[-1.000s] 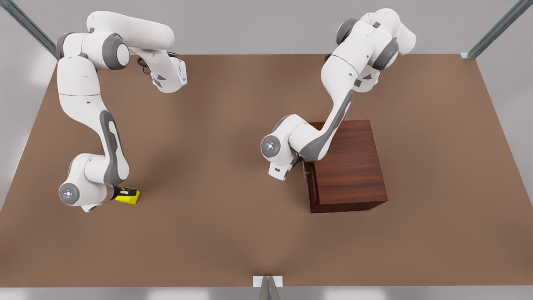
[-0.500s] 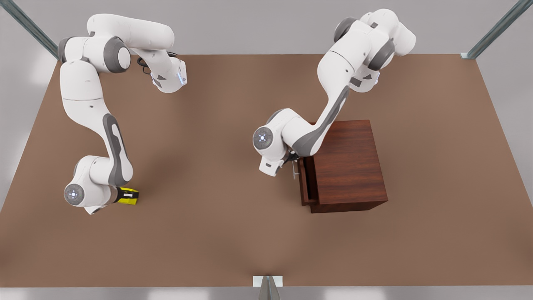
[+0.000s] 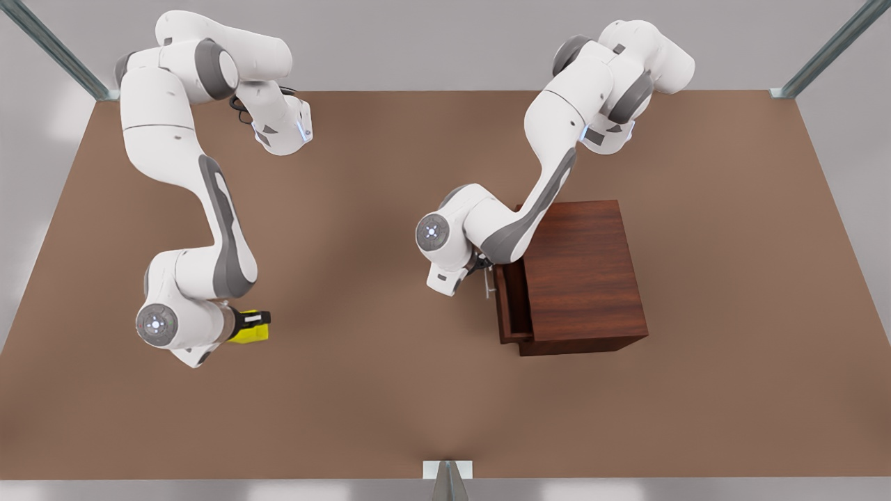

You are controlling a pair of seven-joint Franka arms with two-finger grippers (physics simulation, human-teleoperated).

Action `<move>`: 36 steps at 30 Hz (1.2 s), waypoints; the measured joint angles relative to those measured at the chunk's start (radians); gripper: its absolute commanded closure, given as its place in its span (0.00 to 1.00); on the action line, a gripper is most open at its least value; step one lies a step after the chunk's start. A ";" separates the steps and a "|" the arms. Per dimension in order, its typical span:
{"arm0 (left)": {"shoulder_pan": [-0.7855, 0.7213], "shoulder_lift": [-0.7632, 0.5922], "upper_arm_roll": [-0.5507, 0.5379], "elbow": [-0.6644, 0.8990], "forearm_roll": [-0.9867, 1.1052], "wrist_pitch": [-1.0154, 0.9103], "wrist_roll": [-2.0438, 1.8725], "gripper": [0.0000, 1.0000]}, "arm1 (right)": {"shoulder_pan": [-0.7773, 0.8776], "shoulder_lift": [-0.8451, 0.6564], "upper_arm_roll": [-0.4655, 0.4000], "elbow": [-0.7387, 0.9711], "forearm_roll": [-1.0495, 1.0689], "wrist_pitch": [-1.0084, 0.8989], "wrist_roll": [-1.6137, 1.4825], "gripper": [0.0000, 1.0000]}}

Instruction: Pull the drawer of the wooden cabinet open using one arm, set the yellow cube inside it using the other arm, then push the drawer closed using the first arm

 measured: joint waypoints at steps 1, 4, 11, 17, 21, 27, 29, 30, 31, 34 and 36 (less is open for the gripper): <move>-0.001 0.008 -0.001 0.015 -0.001 0.001 -0.001 0.00 | 0.006 -0.001 0.003 0.007 0.000 -0.014 -0.003 0.61; -0.003 0.022 -0.002 0.052 -0.004 0.005 -0.002 0.00 | 0.013 -0.001 0.006 0.018 0.000 -0.043 -0.010 0.61; -0.015 0.040 0.000 0.078 -0.006 0.021 -0.005 0.00 | 0.020 -0.002 0.046 0.026 0.002 -0.083 -0.031 0.61; -0.029 0.042 0.000 0.086 -0.007 0.033 -0.007 0.00 | 0.017 0.005 0.067 0.040 0.020 -0.104 -0.083 0.61; -0.038 0.051 0.000 0.100 -0.009 0.048 -0.008 0.00 | 0.018 0.008 0.080 0.041 0.031 -0.111 -0.128 0.61; -0.041 0.031 0.002 0.119 -0.020 0.075 -0.018 0.00 | 0.036 0.018 0.105 0.060 0.037 -0.113 -0.205 0.61; 0.037 -0.088 0.003 0.139 -0.031 0.009 -0.018 0.00 | 0.039 0.029 0.117 0.073 0.040 -0.112 -0.232 0.61; 0.087 -0.152 0.003 0.157 -0.035 -0.038 -0.015 0.00 | 0.040 0.032 0.119 0.076 0.040 -0.112 -0.244 0.61; 0.138 -0.204 0.003 0.167 -0.041 -0.085 -0.009 0.00 | 0.039 0.033 0.124 0.079 0.041 -0.112 -0.256 0.61; 0.306 -0.328 0.004 0.175 -0.060 -0.259 0.065 0.00 | 0.114 0.038 0.151 0.138 0.035 -0.102 -0.289 0.60; 0.430 -0.510 0.004 -0.028 -0.092 -0.309 0.147 0.00 | 0.229 0.038 0.155 0.175 0.030 -0.073 -0.309 0.60</move>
